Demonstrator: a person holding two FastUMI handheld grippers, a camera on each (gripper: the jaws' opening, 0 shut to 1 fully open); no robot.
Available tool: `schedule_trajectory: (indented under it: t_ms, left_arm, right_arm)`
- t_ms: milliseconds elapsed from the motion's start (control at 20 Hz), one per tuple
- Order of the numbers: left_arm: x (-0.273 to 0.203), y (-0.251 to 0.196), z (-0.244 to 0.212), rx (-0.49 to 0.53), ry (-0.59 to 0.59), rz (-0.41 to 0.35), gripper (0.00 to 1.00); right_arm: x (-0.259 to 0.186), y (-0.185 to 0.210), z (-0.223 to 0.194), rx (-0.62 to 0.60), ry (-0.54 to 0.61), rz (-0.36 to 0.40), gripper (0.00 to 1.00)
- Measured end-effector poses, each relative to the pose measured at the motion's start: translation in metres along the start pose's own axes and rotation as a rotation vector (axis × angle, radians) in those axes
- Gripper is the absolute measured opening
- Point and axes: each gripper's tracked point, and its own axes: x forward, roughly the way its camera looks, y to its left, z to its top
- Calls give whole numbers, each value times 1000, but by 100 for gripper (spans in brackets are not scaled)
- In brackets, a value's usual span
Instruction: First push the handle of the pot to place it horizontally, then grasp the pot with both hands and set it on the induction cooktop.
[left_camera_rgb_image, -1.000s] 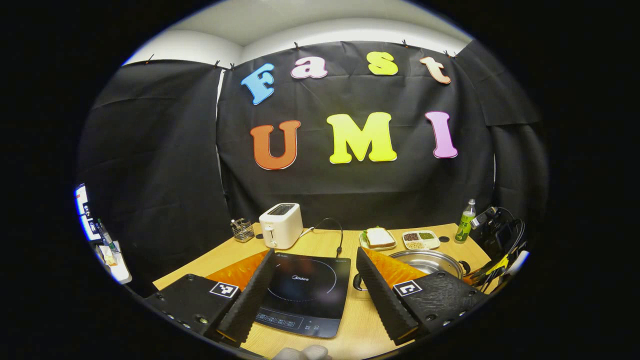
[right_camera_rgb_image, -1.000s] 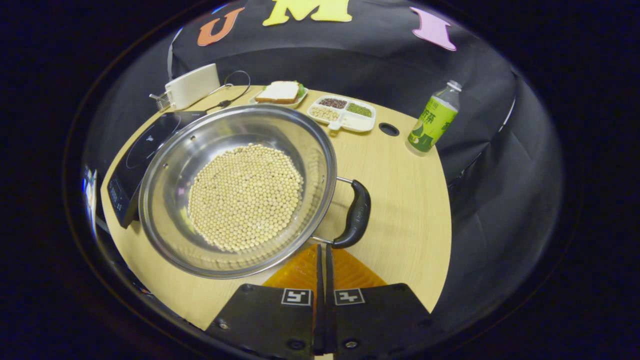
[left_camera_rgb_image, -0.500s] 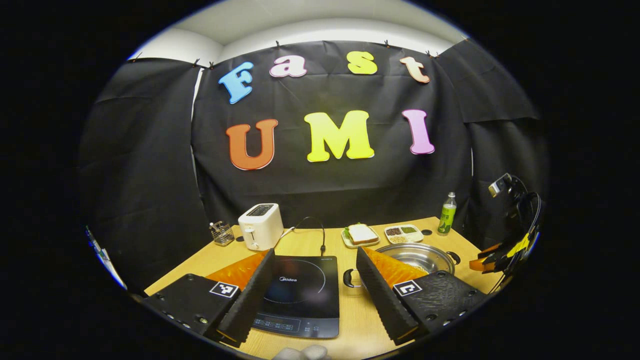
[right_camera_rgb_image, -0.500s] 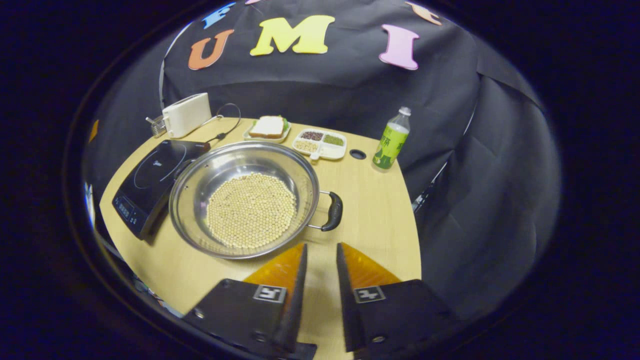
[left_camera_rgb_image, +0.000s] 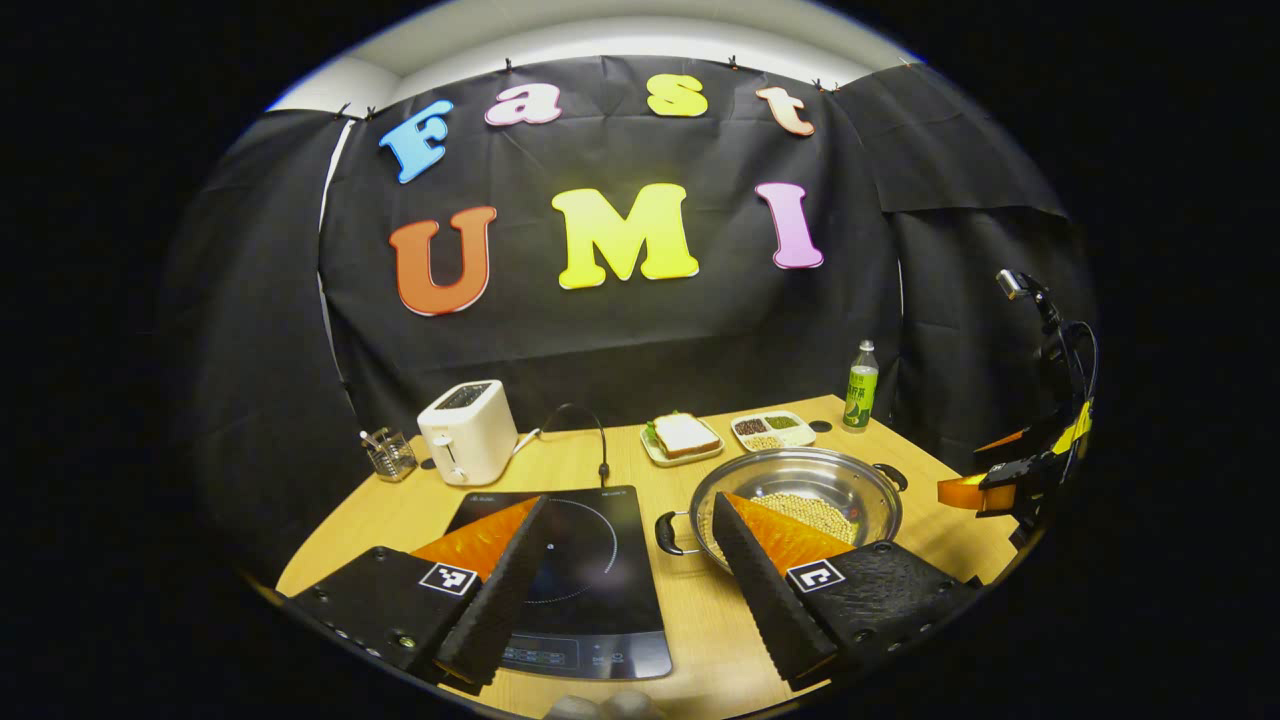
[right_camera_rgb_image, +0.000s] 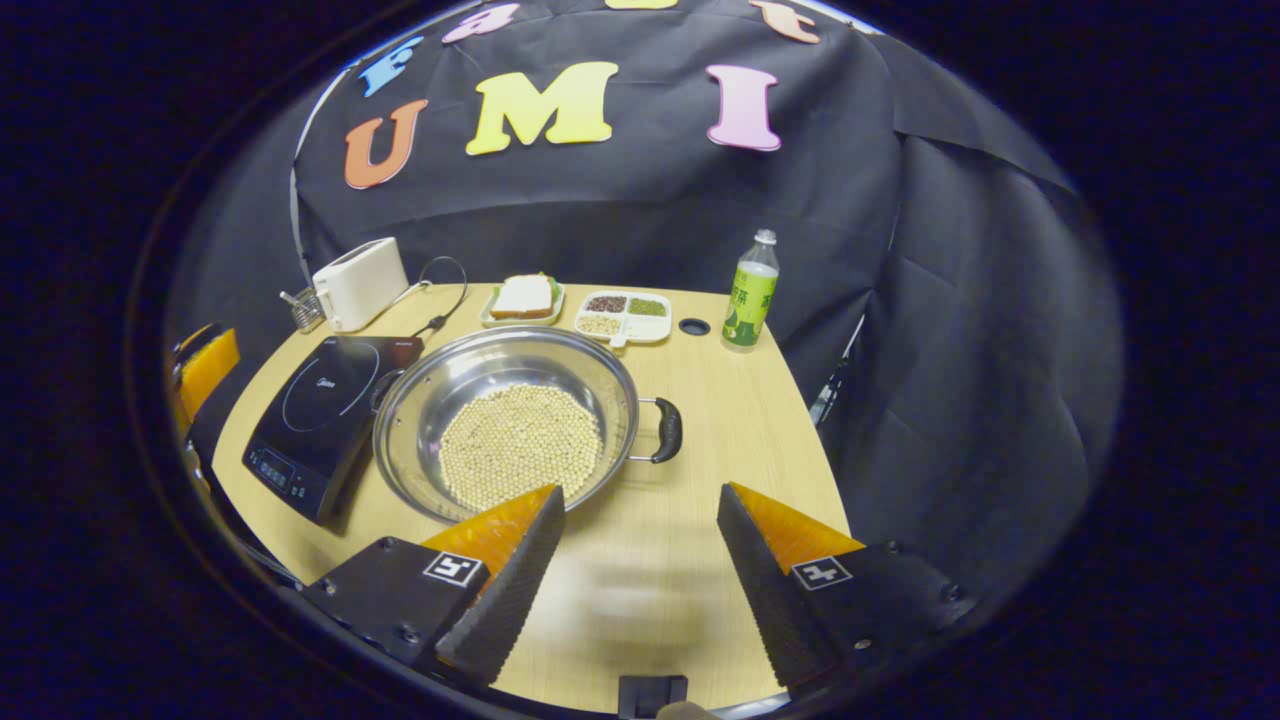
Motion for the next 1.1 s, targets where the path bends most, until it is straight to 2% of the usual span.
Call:
schedule_trajectory:
  t_ms: [200, 350, 400, 700, 750, 1100]
  left_arm:
    - [38, -18, -22, -17, 71, -8, 96]
    - [68, -30, -43, -31, 138, -12, 97]
    - [79, -34, -49, -39, 155, -12, 97]
    - [130, -39, -84, -30, 250, 25, 97]
    - [137, -40, -90, -35, 269, 25, 97]
    - [168, -50, -116, -92, 350, 33, 97]
  right_arm:
    - [29, 0, 2, 2, 37, 38, 97]
    - [54, 1, 8, -1, 65, 67, 97]
    - [64, 0, 10, -10, 70, 76, 100]
    - [114, -2, 22, -33, 107, 117, 97]
    - [120, -2, 22, -40, 115, 121, 100]
    - [152, 1, 19, -47, 156, 162, 100]
